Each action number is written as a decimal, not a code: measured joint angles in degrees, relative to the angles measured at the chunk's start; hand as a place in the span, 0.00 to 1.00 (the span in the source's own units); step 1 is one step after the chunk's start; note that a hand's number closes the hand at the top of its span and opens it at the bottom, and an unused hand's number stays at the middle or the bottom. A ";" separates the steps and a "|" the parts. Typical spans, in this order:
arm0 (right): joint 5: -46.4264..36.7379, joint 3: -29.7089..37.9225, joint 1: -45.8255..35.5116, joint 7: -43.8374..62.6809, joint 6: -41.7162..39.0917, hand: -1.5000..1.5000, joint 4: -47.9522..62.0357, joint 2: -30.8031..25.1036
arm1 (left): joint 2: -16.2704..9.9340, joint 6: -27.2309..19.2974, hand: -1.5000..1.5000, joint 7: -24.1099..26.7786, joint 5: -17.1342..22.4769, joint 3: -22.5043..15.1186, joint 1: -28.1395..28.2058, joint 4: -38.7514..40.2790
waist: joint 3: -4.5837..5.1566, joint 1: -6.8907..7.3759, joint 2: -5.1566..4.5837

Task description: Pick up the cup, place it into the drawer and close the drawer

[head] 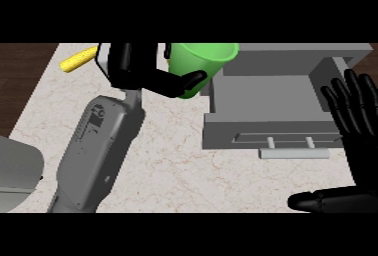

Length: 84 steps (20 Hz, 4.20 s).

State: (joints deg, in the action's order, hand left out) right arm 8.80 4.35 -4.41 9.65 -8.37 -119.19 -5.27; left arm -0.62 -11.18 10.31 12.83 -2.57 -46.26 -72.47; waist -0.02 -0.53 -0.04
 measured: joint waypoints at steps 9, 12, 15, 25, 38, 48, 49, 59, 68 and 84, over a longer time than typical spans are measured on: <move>0.94 1.44 -1.23 -0.93 -0.44 0.00 1.92 -0.51 | 0.49 -4.25 1.00 -1.96 -0.39 -2.05 -10.43 11.02 | 0.00 -0.28 -0.08; 1.77 1.97 -1.08 -0.89 -1.19 0.00 1.71 -1.10 | 0.56 -5.40 1.00 -0.52 0.96 -2.47 -14.23 17.17 | 0.00 -0.63 -0.15; 1.63 1.31 -1.22 0.84 -0.41 0.00 0.04 -0.82 | 0.58 -7.60 1.00 0.94 3.02 -4.53 -16.24 21.30 | -0.01 -0.92 -0.17; 1.32 1.10 -1.38 -2.03 -1.70 0.00 2.62 -0.70 | 0.61 -11.98 1.00 7.43 13.24 -12.18 -24.18 37.55 | -0.03 -2.39 -0.58; 1.65 0.49 -3.84 -2.01 -2.13 0.00 4.17 -0.75 | 0.63 -13.05 1.00 9.83 19.69 -23.79 -28.96 48.89 | -0.06 -4.62 -1.12; 3.90 0.75 -5.35 -1.79 -3.05 0.00 4.57 -0.88 | 0.62 -16.25 0.00 8.51 21.90 -30.90 -29.26 49.76 | -0.08 -5.94 -1.40; 4.18 1.07 -5.41 -2.27 -3.12 0.00 5.23 -0.77 | 0.63 -16.30 0.00 8.67 22.59 -31.12 -29.23 49.15 | -0.07 -5.77 -1.38; 8.68 1.46 -2.83 -0.41 -4.21 0.00 2.93 -0.36 | 0.62 -13.55 0.00 15.08 30.33 -27.21 -29.04 43.87 | -0.01 -3.08 -0.63; 8.50 2.11 0.83 0.02 -10.28 1.00 -1.08 -5.84 | -3.09 -12.20 0.00 14.63 31.89 -22.74 -23.29 35.39 | 0.03 0.30 0.26; -8.81 -2.55 3.22 -1.26 -13.12 1.00 0.93 -9.77 | -21.91 -11.22 0.00 6.83 34.05 -18.79 7.65 0.65 | 0.03 2.19 0.45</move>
State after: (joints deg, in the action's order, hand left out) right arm -0.01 1.80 -1.18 8.39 -21.50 -118.26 -15.04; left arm -22.53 -22.40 17.14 46.88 -21.36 -38.62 -71.83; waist 0.01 1.66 0.41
